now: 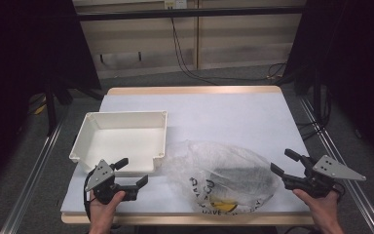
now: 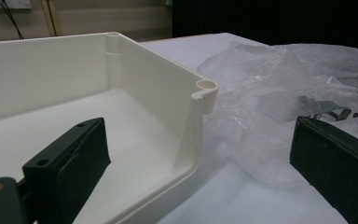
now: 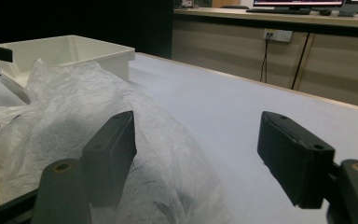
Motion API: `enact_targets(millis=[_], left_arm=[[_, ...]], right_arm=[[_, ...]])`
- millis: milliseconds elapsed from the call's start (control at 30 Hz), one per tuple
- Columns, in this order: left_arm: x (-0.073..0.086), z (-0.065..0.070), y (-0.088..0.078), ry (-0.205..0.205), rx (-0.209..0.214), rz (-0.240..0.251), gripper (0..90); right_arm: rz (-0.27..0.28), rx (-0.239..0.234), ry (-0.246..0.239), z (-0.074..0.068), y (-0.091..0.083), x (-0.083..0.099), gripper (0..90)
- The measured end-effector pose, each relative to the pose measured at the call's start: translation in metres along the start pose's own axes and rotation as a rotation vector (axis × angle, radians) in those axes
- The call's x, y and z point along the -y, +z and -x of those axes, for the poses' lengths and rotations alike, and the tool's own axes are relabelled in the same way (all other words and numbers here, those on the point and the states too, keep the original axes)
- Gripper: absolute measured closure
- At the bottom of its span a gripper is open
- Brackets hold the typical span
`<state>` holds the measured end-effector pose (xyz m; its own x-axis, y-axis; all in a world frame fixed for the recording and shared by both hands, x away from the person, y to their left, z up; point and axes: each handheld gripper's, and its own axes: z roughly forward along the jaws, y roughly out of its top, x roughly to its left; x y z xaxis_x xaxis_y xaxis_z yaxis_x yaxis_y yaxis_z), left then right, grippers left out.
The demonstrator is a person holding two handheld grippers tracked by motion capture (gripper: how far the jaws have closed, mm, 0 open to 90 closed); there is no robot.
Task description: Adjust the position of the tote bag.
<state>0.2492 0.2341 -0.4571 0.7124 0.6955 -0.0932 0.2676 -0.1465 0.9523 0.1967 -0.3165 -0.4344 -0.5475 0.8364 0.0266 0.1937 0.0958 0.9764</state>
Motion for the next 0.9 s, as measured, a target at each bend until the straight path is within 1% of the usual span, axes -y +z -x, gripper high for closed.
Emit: enact_targets(millis=[33,100,133,167,200,233,267,300,333,400,433,467,500,533,600,633,667,700,733,800,833,900], left_arm=[[0.000,0.000,0.000,0.000,0.000,0.000,4.2],[0.000,-0.001,0.000,0.013,-0.005,-0.007,4.2],[0.000,0.000,-0.001,0.012,-0.010,-0.012,4.2],[0.000,-0.001,0.000,0.022,-0.011,-0.016,4.2],[0.000,-0.001,0.000,0.022,-0.011,-0.016,4.2],[0.000,-0.001,0.001,0.021,-0.014,-0.019,4.2],[0.000,-0.001,0.001,0.021,-0.017,-0.018,4.2],[-0.001,-0.001,0.002,0.016,-0.021,-0.018,4.2],[-0.001,-0.001,0.003,0.014,-0.016,-0.012,4.2],[-0.001,-0.001,0.004,0.021,-0.013,-0.023,4.2],[-0.001,-0.001,0.005,0.022,-0.008,-0.024,4.2],[-0.001,-0.001,0.005,0.024,-0.012,-0.033,4.3],[-0.001,-0.001,0.005,0.022,-0.012,-0.033,4.4],[-0.001,-0.001,0.005,0.020,-0.010,-0.031,4.6],[0.000,-0.001,0.006,0.017,0.001,-0.036,5.0],[0.000,-0.001,0.006,0.015,0.007,-0.040,5.0],[0.000,-0.001,0.006,0.018,0.007,-0.045,5.6],[0.000,-0.001,0.006,0.018,0.007,-0.045,5.6],[0.000,0.000,0.005,0.014,-0.003,-0.047,5.6],[0.000,0.000,0.003,0.008,0.008,-0.044,6.7],[0.001,0.000,0.002,0.000,0.003,-0.047,6.8],[0.001,0.001,-0.001,0.001,0.000,-0.048,7.3]], right_arm=[[0.000,0.000,0.000,0.000,0.000,0.000,28.7],[-0.005,-0.008,-0.001,0.001,0.001,0.000,30.5],[-0.009,-0.018,0.000,0.001,0.001,0.000,31.4],[-0.019,-0.033,0.011,0.001,0.001,-0.001,33.9],[-0.019,-0.033,0.011,0.001,0.001,-0.001,33.9],[-0.016,-0.051,0.010,0.001,0.001,-0.002,36.6],[-0.016,-0.051,0.010,0.001,0.001,-0.002,36.6],[-0.019,-0.055,0.020,0.001,0.001,-0.003,38.5],[-0.019,-0.066,0.025,0.002,0.002,-0.004,39.5],[-0.032,-0.088,0.035,0.004,0.004,-0.005,43.3],[-0.041,-0.088,0.030,0.004,0.004,-0.006,44.5],[-0.049,-0.102,0.032,0.004,0.005,-0.007,44.9],[-0.050,-0.106,0.031,0.004,0.005,-0.007,45.7],[-0.062,-0.116,0.041,0.002,0.005,-0.008,46.6],[-0.071,-0.139,0.029,-0.001,0.007,-0.012,49.0],[-0.071,-0.139,0.029,-0.001,0.007,-0.012,49.0],[-0.078,-0.159,0.039,-0.003,0.009,-0.015,51.6],[-0.078,-0.159,0.039,-0.003,0.009,-0.015,51.6],[-0.080,-0.168,0.039,-0.005,0.010,-0.016,52.5],[-0.092,-0.185,0.024,-0.008,0.013,-0.019,52.9],[-0.109,-0.191,0.018,-0.010,0.014,-0.020,53.6],[-0.118,-0.216,0.021,-0.013,0.016,-0.023,54.8]])
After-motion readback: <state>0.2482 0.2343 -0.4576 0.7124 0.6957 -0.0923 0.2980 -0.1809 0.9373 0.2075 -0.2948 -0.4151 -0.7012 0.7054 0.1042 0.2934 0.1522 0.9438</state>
